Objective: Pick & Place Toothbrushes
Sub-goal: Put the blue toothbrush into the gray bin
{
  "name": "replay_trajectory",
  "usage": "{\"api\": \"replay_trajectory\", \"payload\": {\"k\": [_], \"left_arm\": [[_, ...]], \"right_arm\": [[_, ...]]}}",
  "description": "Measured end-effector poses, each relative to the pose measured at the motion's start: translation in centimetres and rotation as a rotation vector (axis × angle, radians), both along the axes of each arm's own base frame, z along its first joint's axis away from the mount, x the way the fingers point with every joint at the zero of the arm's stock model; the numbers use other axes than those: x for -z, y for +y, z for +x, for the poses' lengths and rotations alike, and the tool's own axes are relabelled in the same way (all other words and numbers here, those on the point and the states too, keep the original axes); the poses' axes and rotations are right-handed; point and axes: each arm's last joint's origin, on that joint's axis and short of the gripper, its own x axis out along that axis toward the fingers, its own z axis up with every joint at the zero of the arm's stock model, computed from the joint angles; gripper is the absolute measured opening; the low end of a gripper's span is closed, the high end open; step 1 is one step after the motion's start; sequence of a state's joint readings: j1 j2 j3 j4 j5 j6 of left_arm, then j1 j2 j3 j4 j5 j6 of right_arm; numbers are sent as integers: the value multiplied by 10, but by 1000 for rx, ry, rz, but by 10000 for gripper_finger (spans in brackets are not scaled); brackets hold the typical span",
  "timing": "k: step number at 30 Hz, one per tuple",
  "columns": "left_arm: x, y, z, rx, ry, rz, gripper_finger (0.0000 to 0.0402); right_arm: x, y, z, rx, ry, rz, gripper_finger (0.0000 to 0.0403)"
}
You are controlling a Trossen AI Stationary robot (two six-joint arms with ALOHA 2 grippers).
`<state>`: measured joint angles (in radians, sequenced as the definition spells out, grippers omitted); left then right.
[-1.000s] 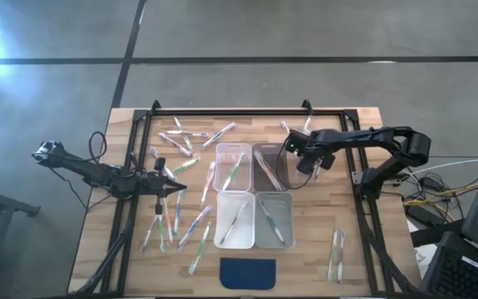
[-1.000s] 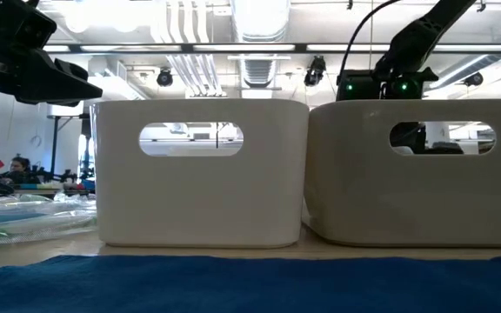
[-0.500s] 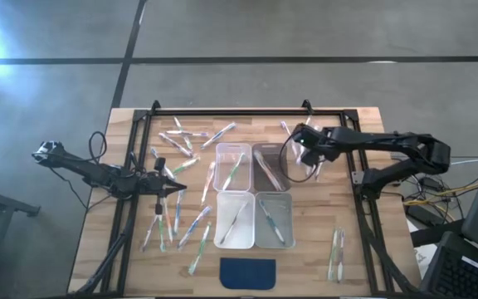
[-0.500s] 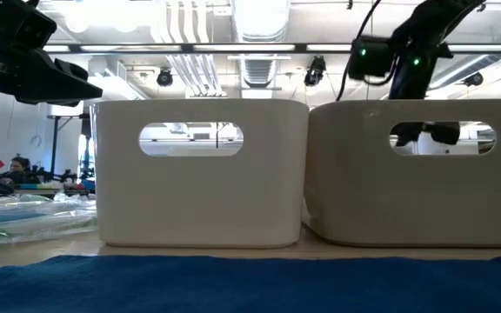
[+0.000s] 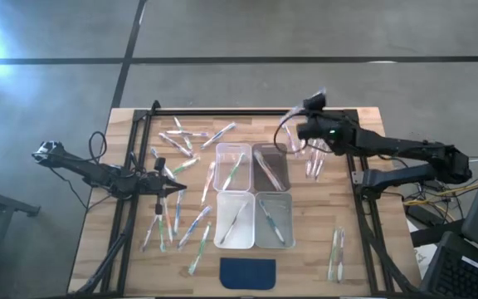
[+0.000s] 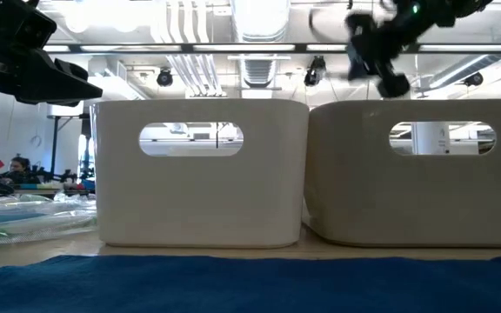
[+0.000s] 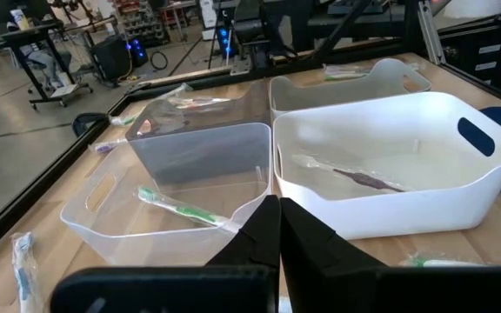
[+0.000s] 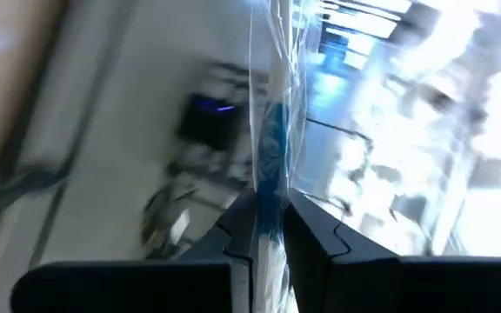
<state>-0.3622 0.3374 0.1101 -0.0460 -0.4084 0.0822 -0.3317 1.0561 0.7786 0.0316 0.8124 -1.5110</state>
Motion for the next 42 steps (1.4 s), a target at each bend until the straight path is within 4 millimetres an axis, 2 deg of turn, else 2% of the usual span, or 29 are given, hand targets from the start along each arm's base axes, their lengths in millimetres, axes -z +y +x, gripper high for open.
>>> {"api": "replay_trajectory", "payload": {"k": [3,7,14,19,25,29,34,38,42], "left_arm": [[0,0,0,0,0,0,5],[0,0,0,0,0,0,5],[0,0,0,0,0,0,5],[0,0,0,0,0,0,5],[0,0,0,0,0,0,5],[0,0,0,0,0,0,5],[0,0,0,0,0,0,5],[0,0,0,0,0,0,5],[0,0,0,0,0,0,5]], "right_arm": [[-23,2,-2,-56,-221,-68,30],[-49,8,-6,-240,-467,-146,30],[-73,17,-9,-564,-845,-137,33],[-89,19,-5,-740,-1064,36,30],[-117,18,8,-882,-1337,370,32],[-133,13,21,-834,-1391,620,32],[-148,6,42,-670,-1347,893,32],[-155,6,60,-560,-1268,1027,31],[-159,16,77,-513,-1188,1121,30]]}}
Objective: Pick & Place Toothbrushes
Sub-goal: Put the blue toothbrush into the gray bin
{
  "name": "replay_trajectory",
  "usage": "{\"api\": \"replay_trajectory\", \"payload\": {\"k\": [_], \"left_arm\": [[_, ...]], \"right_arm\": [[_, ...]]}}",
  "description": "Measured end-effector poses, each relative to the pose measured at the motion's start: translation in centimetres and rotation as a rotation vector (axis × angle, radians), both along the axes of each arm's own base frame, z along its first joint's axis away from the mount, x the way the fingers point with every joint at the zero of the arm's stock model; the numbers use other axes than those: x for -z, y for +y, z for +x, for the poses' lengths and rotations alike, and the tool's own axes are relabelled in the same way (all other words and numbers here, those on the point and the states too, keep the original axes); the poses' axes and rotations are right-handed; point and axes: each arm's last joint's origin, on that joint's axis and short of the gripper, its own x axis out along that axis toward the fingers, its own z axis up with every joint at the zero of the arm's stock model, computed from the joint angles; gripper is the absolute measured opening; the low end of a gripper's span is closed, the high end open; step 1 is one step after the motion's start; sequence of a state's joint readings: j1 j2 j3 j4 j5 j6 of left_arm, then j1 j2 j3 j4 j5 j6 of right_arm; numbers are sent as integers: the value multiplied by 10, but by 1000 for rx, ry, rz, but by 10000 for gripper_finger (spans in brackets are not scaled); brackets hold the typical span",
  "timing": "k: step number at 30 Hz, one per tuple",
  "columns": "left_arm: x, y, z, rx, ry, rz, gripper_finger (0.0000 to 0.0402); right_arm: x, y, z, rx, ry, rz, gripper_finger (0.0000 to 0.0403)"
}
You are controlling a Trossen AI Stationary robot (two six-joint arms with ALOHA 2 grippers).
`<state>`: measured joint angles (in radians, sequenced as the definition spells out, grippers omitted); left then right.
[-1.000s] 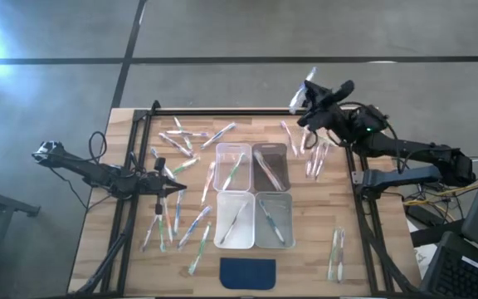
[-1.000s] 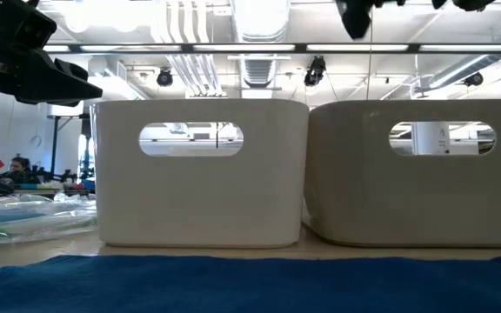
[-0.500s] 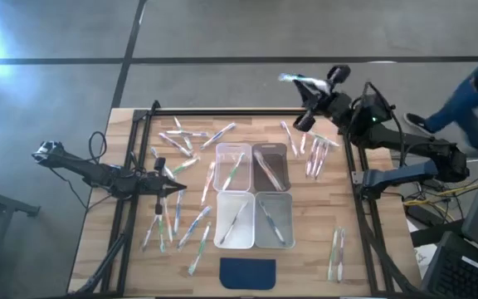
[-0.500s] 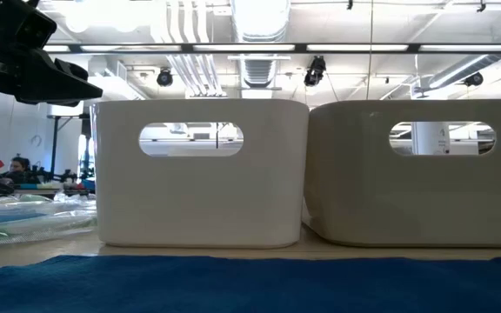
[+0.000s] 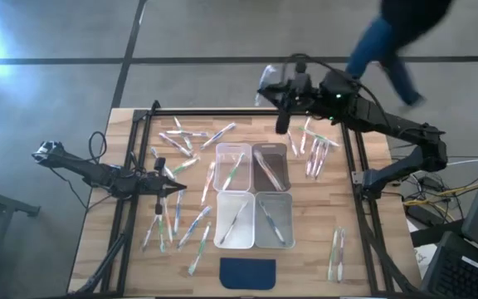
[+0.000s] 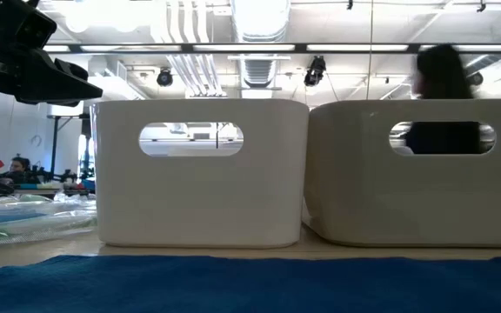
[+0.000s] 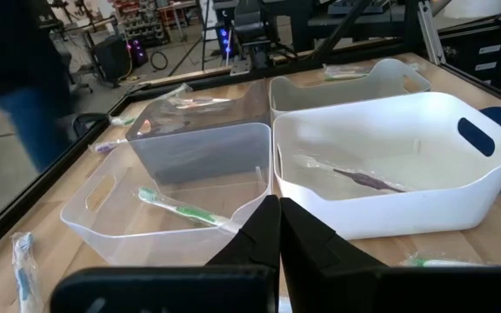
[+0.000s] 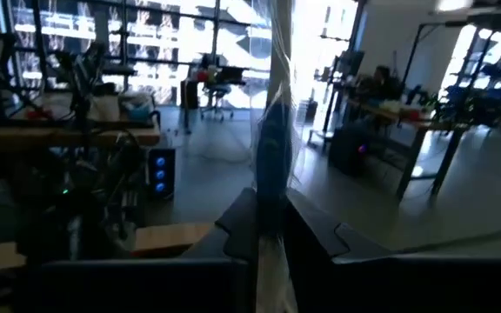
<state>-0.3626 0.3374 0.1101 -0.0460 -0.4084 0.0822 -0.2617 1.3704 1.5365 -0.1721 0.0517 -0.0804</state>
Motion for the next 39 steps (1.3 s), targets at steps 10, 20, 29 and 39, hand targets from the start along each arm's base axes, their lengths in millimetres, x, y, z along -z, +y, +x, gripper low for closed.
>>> {"api": "replay_trajectory", "payload": {"k": [10,20,29,39], "left_arm": [[0,0,0,0,0,0,5],[0,0,0,0,0,0,5],[0,0,0,-1,0,0,5],[0,0,0,0,0,0,5]], "right_arm": [[-7,43,28,52,207,20,29],[-17,77,28,135,265,148,26],[-7,109,21,160,359,360,27],[19,147,14,170,441,554,28]]}}
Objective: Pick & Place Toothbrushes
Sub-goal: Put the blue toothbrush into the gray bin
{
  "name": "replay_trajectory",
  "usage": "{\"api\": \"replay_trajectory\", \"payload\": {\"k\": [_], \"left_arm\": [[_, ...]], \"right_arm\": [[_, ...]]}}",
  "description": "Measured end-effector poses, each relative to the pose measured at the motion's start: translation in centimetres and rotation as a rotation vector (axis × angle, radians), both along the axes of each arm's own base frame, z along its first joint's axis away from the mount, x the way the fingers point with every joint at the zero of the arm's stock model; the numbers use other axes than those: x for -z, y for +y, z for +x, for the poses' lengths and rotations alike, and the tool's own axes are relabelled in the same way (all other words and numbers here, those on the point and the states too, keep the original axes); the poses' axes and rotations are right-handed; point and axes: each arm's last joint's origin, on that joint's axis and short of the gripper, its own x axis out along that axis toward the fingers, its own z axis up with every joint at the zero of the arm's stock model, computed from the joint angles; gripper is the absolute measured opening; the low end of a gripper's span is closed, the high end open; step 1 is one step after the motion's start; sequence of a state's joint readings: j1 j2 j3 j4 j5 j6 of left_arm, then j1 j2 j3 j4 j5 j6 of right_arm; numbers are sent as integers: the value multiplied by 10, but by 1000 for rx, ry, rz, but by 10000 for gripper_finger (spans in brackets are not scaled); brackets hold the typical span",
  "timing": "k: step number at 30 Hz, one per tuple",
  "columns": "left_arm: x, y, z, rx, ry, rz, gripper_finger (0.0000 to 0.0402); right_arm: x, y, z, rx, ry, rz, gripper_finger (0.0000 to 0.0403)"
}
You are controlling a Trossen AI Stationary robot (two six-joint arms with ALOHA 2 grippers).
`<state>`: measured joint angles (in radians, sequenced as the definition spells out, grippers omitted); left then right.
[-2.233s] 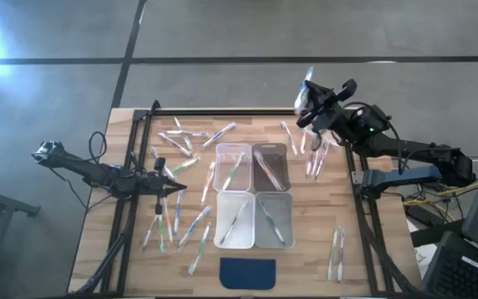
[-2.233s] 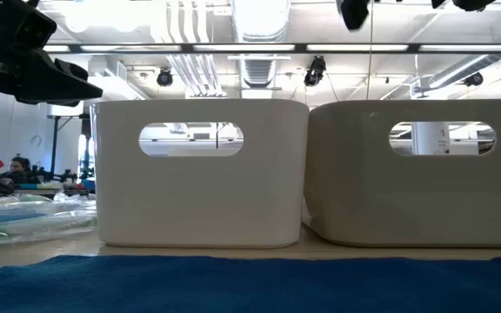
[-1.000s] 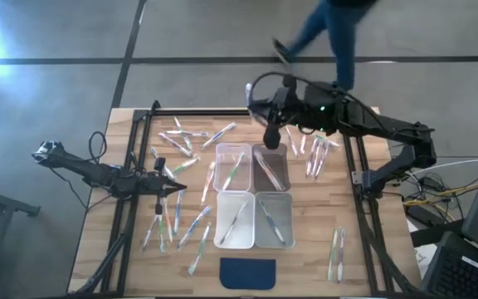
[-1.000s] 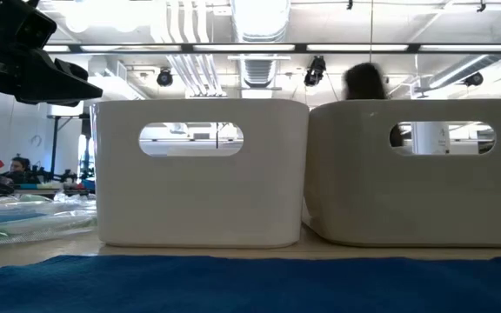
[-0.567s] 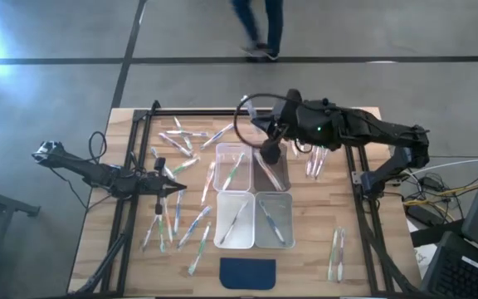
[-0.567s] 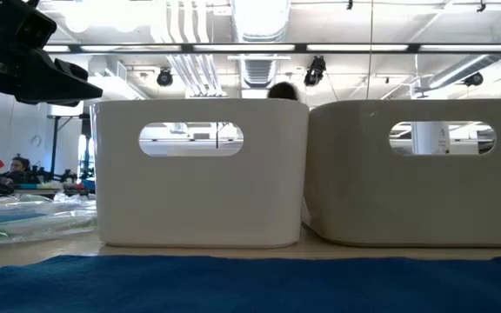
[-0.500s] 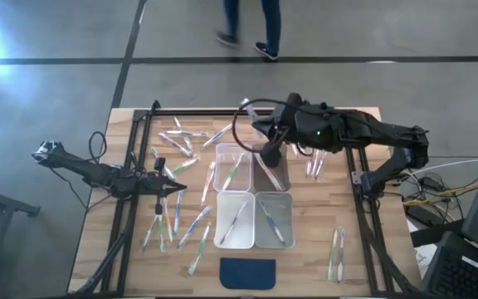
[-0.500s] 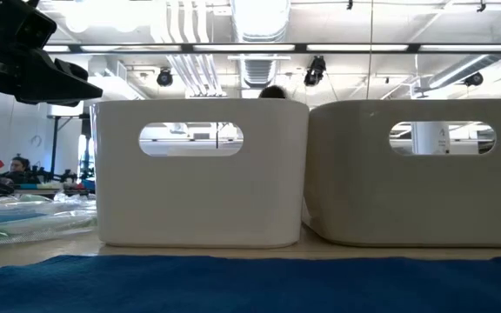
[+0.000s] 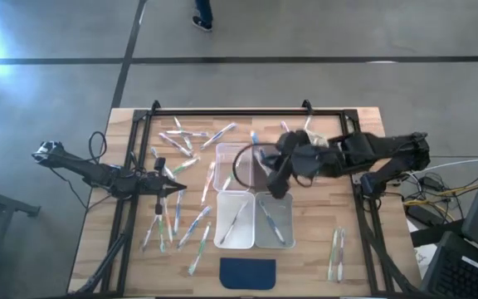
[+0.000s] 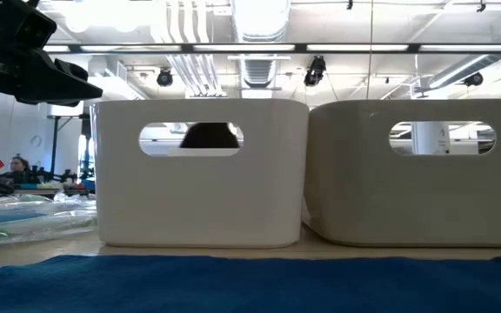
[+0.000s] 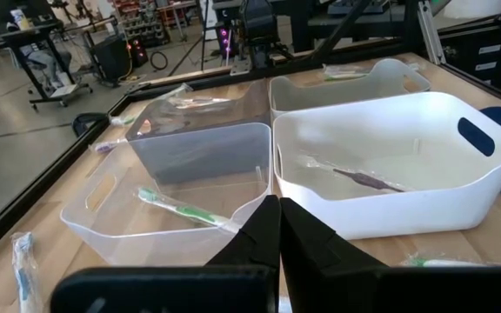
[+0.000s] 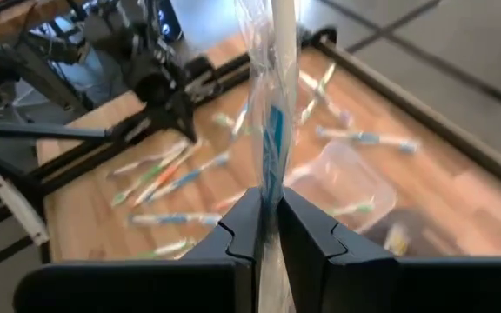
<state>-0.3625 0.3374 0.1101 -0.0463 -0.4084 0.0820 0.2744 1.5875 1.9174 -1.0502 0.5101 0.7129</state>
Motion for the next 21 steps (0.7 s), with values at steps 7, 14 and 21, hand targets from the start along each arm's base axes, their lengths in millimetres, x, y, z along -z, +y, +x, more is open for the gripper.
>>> {"api": "replay_trajectory", "payload": {"k": [7,14,21], "left_arm": [[0,0,0,0,0,0,5],[0,0,0,0,0,0,5],[0,0,0,0,0,0,5]], "right_arm": [[31,21,-4,67,88,86,28],[68,38,-12,134,211,151,28],[108,43,-16,158,359,260,28]]}}
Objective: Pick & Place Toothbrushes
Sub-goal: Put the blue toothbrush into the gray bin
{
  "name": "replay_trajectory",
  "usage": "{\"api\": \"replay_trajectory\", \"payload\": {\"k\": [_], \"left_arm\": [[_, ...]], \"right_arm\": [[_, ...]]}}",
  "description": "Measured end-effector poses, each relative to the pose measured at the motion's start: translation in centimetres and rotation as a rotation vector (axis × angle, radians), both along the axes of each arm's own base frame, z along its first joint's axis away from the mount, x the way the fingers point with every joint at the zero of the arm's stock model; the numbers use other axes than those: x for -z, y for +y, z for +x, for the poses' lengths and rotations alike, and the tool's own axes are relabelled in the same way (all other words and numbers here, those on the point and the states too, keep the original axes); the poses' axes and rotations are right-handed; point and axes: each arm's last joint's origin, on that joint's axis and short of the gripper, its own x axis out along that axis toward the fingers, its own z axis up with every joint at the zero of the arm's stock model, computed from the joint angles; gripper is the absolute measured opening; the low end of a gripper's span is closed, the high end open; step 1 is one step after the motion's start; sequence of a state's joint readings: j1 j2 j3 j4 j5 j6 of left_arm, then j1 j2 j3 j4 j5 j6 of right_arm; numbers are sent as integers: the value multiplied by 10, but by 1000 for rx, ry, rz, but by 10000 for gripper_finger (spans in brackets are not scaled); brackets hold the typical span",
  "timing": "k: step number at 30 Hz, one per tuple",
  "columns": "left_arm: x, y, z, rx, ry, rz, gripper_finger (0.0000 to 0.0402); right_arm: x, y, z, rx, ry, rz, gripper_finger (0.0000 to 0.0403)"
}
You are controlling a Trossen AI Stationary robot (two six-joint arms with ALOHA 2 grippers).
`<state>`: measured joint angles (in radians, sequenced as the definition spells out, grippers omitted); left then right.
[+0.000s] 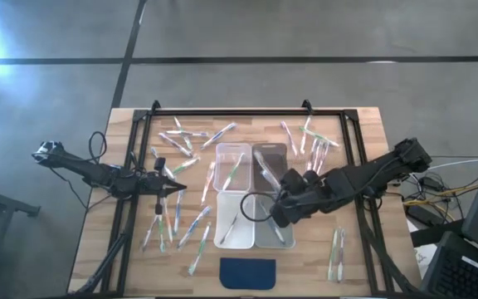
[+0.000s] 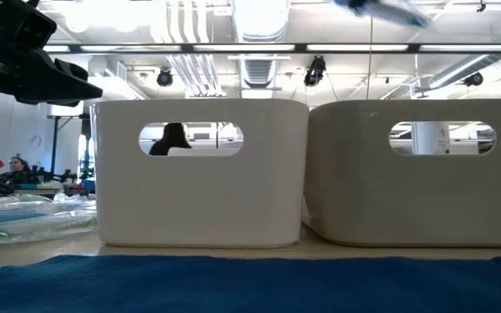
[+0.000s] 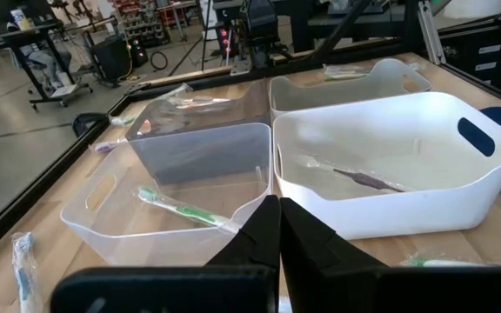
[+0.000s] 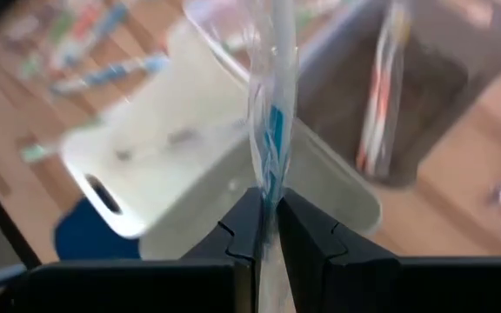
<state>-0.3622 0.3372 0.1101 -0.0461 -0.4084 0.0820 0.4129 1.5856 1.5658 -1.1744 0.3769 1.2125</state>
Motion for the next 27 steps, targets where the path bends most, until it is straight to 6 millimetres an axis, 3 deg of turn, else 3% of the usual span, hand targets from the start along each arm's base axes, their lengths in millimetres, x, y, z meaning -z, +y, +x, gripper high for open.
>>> {"api": "replay_trajectory", "payload": {"k": [7,27], "left_arm": [[0,0,0,0,0,0,5],[0,0,0,0,0,0,5]], "right_arm": [[27,3,-2,31,81,107,28],[78,-6,17,31,182,254,28]]}}
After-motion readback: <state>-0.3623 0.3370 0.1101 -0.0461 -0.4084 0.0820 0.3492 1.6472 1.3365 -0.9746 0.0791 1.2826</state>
